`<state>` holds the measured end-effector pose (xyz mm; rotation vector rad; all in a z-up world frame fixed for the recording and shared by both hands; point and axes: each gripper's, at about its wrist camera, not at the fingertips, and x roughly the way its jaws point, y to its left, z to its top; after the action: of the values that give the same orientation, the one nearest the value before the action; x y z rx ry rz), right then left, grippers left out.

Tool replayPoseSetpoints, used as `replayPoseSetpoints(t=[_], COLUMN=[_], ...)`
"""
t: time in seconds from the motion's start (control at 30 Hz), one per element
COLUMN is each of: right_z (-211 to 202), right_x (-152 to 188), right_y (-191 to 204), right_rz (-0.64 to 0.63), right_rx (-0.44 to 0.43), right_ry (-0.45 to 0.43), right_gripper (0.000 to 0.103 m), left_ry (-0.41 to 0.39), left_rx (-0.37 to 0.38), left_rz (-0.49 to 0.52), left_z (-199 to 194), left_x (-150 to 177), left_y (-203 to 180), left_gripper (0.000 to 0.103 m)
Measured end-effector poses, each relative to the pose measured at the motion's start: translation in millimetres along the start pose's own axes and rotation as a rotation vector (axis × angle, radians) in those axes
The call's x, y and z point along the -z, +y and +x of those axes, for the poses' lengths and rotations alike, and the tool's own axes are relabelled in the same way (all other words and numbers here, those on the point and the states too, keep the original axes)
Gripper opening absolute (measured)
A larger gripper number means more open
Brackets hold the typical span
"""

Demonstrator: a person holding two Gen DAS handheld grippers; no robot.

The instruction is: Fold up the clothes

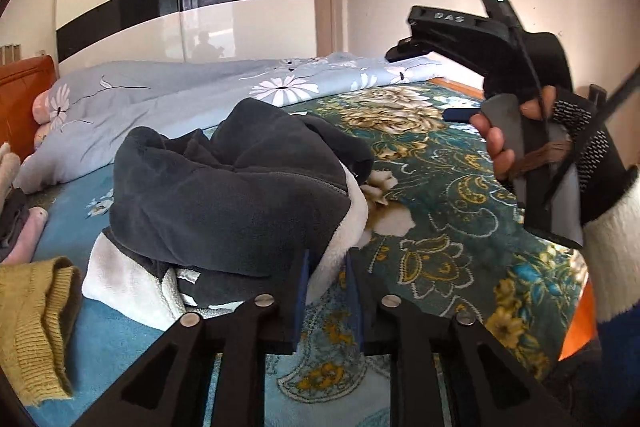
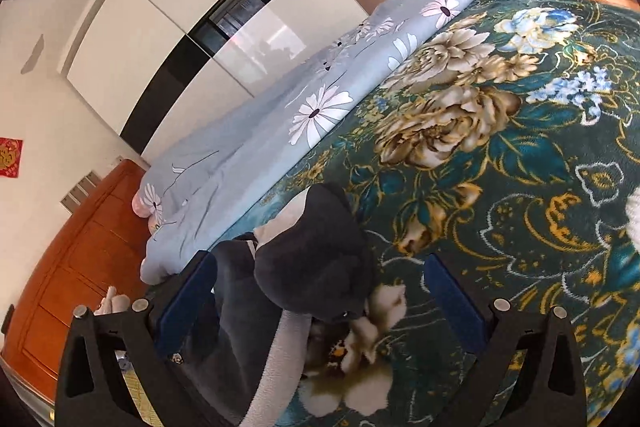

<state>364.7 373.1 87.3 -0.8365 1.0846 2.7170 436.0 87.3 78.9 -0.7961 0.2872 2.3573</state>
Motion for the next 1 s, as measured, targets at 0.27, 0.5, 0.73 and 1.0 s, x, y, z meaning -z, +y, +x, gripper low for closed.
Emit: replayPoseSetpoints(t=[0.27, 0.5, 0.73, 1.0], right_z=[53, 108, 79, 103], right_x=[21, 64, 80, 60], right_y=[52, 55, 63, 63], right_rz=[-0.365, -0.692, -0.890, -0.760], right_rx=[0.161, 0.319, 0.368, 0.348], right_ry=[0.197, 0.260, 0.028, 0.040], right_gripper=[0.103, 0.103, 0.103, 0.102], left_ry=[-0.129, -0.086, -0.051, -0.013], left_rx=[0.015, -0.148, -0.209, -0.216], left_rz=[-0.224, -0.386, -0.478, -0.455], left_z=[-37, -27, -35, -30], left_x=[17, 32, 51, 40], left_y=[82, 142, 147, 142], left_gripper=[0.062, 0.063, 0.064, 0.065])
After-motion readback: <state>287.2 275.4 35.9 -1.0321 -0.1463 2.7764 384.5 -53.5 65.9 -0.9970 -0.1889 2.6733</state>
